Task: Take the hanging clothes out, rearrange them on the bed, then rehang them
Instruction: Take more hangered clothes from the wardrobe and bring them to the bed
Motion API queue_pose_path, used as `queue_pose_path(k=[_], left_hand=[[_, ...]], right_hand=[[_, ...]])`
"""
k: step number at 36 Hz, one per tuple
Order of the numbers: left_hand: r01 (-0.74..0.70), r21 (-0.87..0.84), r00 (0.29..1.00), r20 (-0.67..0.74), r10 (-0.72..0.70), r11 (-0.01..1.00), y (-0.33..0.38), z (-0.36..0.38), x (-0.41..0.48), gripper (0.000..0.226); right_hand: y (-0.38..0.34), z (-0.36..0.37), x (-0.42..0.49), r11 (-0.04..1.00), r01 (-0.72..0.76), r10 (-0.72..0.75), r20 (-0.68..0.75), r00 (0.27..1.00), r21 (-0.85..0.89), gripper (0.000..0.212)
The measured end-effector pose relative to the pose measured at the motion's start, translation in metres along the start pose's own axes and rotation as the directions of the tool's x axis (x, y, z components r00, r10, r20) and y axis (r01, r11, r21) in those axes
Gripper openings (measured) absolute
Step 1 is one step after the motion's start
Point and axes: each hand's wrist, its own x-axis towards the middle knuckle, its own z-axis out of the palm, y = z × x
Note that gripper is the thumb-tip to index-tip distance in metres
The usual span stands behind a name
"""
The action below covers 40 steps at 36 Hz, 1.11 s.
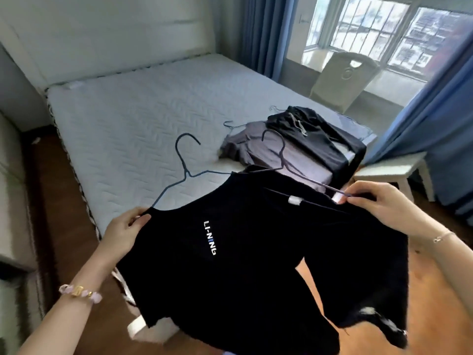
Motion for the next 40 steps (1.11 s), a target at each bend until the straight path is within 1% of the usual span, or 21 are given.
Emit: queue_pose_path(k=[2, 4, 5, 11, 15, 18, 20, 24, 27, 30, 34, 37, 40], left_hand=[[0.038, 0.034, 0.998, -0.051, -0.036, 0.999, -0.016, -0.009, 0.027, 0.02], [0.094, 0.052, 0.99, -0.108, -0.088, 0.994, -0.029, -0.018, 0.05, 0.022], [0.122, 0.051, 0.983, -0.141, -0.114, 0.991, -0.034, -0.021, 0.062, 0.022], [0.252, 0.012, 0.938, -0.25, -0.241, 0.968, -0.063, -0.033, 0.124, 0.023], [0.33, -0.023, 0.893, -0.315, -0.32, 0.944, -0.082, -0.038, 0.161, 0.023], [0.395, -0.029, 0.852, -0.362, -0.378, 0.918, -0.104, -0.045, 0.191, 0.024], [0.439, -0.041, 0.827, -0.371, -0.422, 0.897, -0.125, -0.051, 0.212, 0.023], [0.527, -0.015, 0.768, -0.42, -0.483, 0.85, -0.168, -0.056, 0.259, 0.022], [0.57, -0.002, 0.738, -0.439, -0.513, 0.822, -0.189, -0.052, 0.293, 0.021], [0.608, 0.047, 0.717, -0.461, -0.523, 0.793, -0.208, -0.045, 0.326, 0.023], [0.7, 0.118, 0.656, -0.496, -0.569, 0.704, -0.248, -0.034, 0.365, 0.032], [0.692, 0.154, 0.672, -0.494, -0.552, 0.705, -0.285, -0.023, 0.388, 0.029], [0.675, 0.194, 0.698, -0.481, -0.531, 0.712, -0.319, -0.008, 0.407, 0.028]], right_hand=[[0.011, 0.008, 0.048, 0.998, -0.003, 0.001, -0.029, 1.0, -0.069, 0.024], [0.016, 0.018, 0.092, 0.987, -0.019, 0.009, -0.059, 0.998, -0.161, 0.012], [0.016, 0.023, 0.112, 0.98, -0.021, 0.006, -0.077, 0.997, -0.196, 0.009], [-0.007, 0.057, 0.232, 0.94, 0.031, -0.099, -0.184, 0.978, -0.338, 0.011], [-0.008, 0.087, 0.316, 0.952, 0.085, -0.137, -0.163, 0.977, -0.293, 0.014], [-0.003, 0.116, 0.381, 0.963, 0.119, -0.151, -0.119, 0.981, -0.243, 0.014], [0.004, 0.136, 0.425, 0.974, 0.102, -0.119, -0.07, 0.99, -0.205, 0.014], [0.02, 0.182, 0.506, 0.986, 0.069, -0.074, -0.025, 0.997, -0.15, 0.013], [0.03, 0.219, 0.554, 0.986, 0.055, -0.053, 0.013, 0.999, -0.157, 0.014], [0.041, 0.258, 0.598, 0.984, 0.024, -0.016, 0.044, 0.999, -0.174, 0.017], [0.054, 0.307, 0.644, 0.976, 0.064, -0.053, 0.057, 0.997, -0.209, 0.017], [0.07, 0.342, 0.672, 0.961, 0.127, -0.115, 0.061, 0.991, -0.246, 0.019], [0.088, 0.374, 0.693, 0.961, 0.123, -0.116, 0.041, 0.992, -0.249, 0.03]])
